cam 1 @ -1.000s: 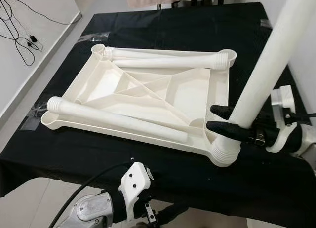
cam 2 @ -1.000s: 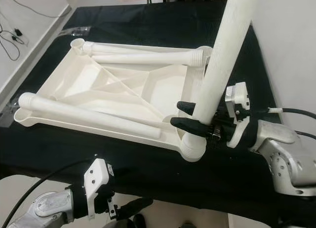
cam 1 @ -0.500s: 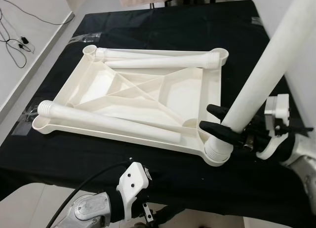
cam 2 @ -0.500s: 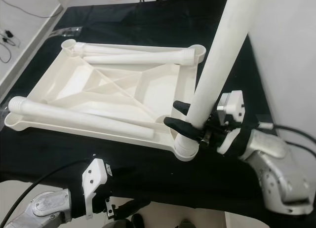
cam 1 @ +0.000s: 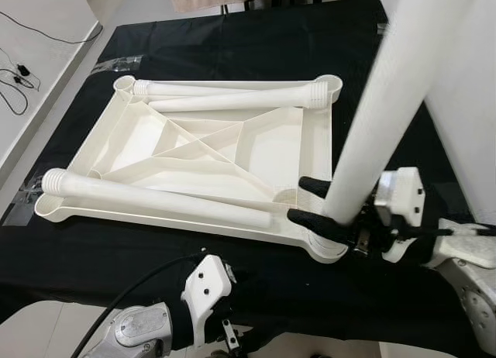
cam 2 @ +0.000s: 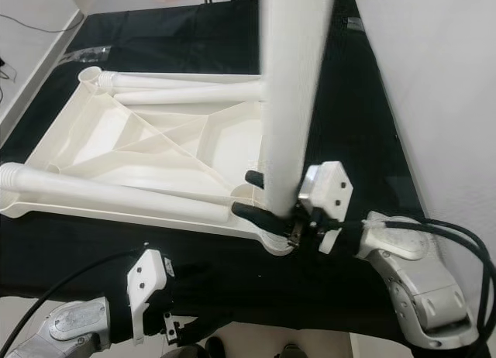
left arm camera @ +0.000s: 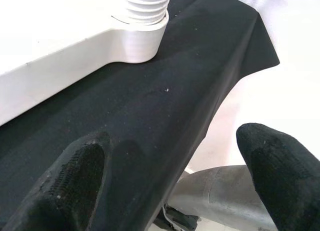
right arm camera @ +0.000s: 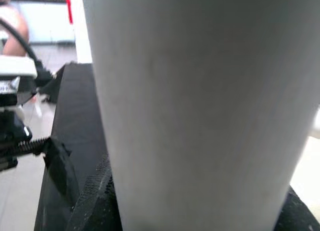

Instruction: Building children table

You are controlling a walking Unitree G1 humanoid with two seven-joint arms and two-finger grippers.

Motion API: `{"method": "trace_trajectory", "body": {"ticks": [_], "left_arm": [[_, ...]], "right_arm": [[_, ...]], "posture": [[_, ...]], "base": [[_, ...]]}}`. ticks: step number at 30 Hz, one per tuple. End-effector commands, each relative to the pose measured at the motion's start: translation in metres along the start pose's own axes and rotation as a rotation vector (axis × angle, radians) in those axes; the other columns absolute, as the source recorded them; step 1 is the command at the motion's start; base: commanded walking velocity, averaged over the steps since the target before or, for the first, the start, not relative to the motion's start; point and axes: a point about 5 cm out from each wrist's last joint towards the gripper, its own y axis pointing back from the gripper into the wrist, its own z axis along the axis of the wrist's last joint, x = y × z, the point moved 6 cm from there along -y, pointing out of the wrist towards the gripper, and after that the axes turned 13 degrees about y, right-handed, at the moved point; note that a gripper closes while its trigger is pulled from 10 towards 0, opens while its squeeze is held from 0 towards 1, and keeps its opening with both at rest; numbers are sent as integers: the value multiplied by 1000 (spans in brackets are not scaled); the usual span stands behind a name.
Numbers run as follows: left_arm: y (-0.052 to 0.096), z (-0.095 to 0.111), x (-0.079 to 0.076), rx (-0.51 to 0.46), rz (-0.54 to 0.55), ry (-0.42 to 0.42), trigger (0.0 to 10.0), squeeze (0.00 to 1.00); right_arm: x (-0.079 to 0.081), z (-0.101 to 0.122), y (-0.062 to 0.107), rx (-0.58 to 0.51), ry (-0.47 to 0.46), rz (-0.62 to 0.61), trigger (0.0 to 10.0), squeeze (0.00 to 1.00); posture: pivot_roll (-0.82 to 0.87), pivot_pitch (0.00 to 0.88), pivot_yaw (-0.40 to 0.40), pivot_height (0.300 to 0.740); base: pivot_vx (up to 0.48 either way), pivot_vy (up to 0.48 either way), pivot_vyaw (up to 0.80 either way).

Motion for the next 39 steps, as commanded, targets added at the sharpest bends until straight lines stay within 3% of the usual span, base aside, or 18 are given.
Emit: {"method": "trace_trajectory", "body": {"ticks": [1, 9, 14, 17, 20, 21, 24, 26, 28, 33, 35, 39], "left_arm": [[4, -3, -2, 19, -2, 6, 10000, 0], [3, -1, -1, 16, -2, 4, 10000, 0], [3, -2, -2, 16, -2, 5, 10000, 0], [3, -4, -3, 18, -1, 5, 10000, 0], [4, -4, -3, 20, -1, 5, 10000, 0], [4, -4, -3, 20, -1, 5, 10000, 0], [4, -5, -3, 23, -1, 5, 10000, 0], [4, -5, -3, 23, -1, 5, 10000, 0], [4, -6, -3, 28, -2, 3, 10000, 0], [4, -6, -2, 31, -3, 1, 10000, 0], [4, -6, -2, 32, -3, 0, 10000, 0], [3, -5, -1, 33, -2, -2, 10000, 0]], "right_arm": [[27, -42, -1, 149, -133, 86, 10000, 0], [8, -26, -6, 81, -162, 74, 10000, 0], [-1, -40, -10, 134, -257, -46, 10000, 0], [-3, -72, -13, 262, -363, -255, 10000, 0], [-6, -96, -7, 380, -385, -470, 10000, 0], [-6, -96, -7, 380, -385, -470, 10000, 0], [-19, -119, 18, 569, -315, -731, 10000, 0], [-19, -119, 18, 569, -315, -731, 10000, 0], [-30, -109, 21, 569, -247, -867, 10000, 0], [-36, -97, 11, 531, -199, -906, 10000, 0], [-35, -91, -6, 486, -186, -855, 10000, 0], [-30, -91, -21, 456, -219, -794, 10000, 0]], "posture": [[-29, 309, 134, 740], [-38, 304, 124, 740], [-42, 303, 122, 740], [-45, 300, 112, 740], [-46, 300, 111, 740], [-46, 300, 111, 740], [-46, 297, 115, 740], [-46, 297, 115, 740], [-36, 285, 120, 740], [-36, 283, 120, 740], [-34, 279, 122, 740], [-30, 283, 123, 740]], "base": [[0, 0, 0], [0, 0, 0], [0, 0, 0], [0, 0, 0], [0, 0, 0], [0, 0, 0], [0, 0, 0], [0, 0, 0], [0, 0, 0], [0, 0, 0], [0, 0, 0], [0, 0, 0]]}}
